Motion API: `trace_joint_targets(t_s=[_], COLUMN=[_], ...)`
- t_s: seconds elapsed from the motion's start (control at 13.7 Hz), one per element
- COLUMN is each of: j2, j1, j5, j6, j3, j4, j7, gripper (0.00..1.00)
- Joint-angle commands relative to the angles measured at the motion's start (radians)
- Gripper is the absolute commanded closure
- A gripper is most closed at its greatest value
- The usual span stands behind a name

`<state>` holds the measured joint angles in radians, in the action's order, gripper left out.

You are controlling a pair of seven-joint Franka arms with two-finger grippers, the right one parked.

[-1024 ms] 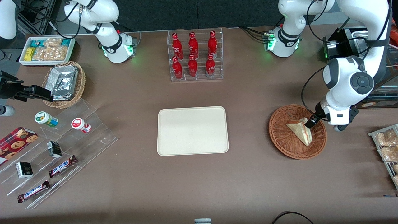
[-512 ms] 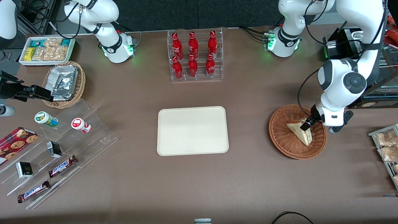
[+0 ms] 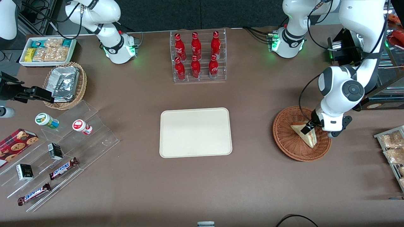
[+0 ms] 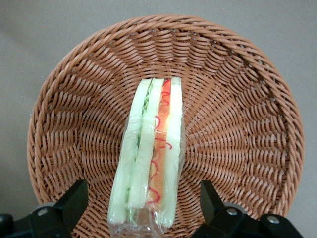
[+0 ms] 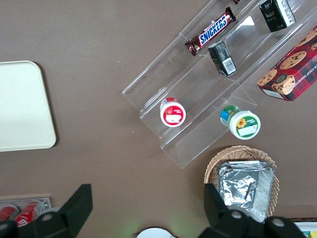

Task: Place sandwich from basket to tray
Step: 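Lower the open left gripper around the wrapped sandwich, then close the left gripper on the sandwich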

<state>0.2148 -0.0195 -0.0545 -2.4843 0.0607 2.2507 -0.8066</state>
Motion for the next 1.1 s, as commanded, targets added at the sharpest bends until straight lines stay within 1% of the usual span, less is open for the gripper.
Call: trace_joint_targets(t_s=[0.0,0.22,0.29,0.37,0.44,0.59,0.66,0.73,0.88,0.95,1.02], j2=[0.012,0.009,0.011,0.011,0.012,0.012,0.015,0.02,0.018,0.009,-0.003], j1=[-0.008,-0.008,-0.008,-0.008,-0.008,-0.008,-0.008,-0.008,-0.008,-0.008,-0.008], j5=[-0.013,-0.015,-0.015,-0.013,-0.015,-0.013,-0.01,-0.007,-0.005,-0.005,-0.005], j6=[-0.021,-0.021,-0.021,-0.021,-0.019,-0.015,-0.015,-0.012,-0.005,0.036,0.135], j3=[0.008,0.008,0.008,0.008,0.008,0.008,0.01,0.011,0.03,0.043,0.071], j4=[0.012,0.029,0.029,0.029,0.029,0.021,0.015,0.001,-0.034,-0.058,-0.11], j7=[-0.013,-0.013,-0.013,-0.019,-0.025,-0.029,-0.031,-0.032,-0.071,-0.083,-0.083], gripper=[0.0,0.0,0.02,0.09,0.33,0.74,0.92,1.0,1.0,1.0,1.0])
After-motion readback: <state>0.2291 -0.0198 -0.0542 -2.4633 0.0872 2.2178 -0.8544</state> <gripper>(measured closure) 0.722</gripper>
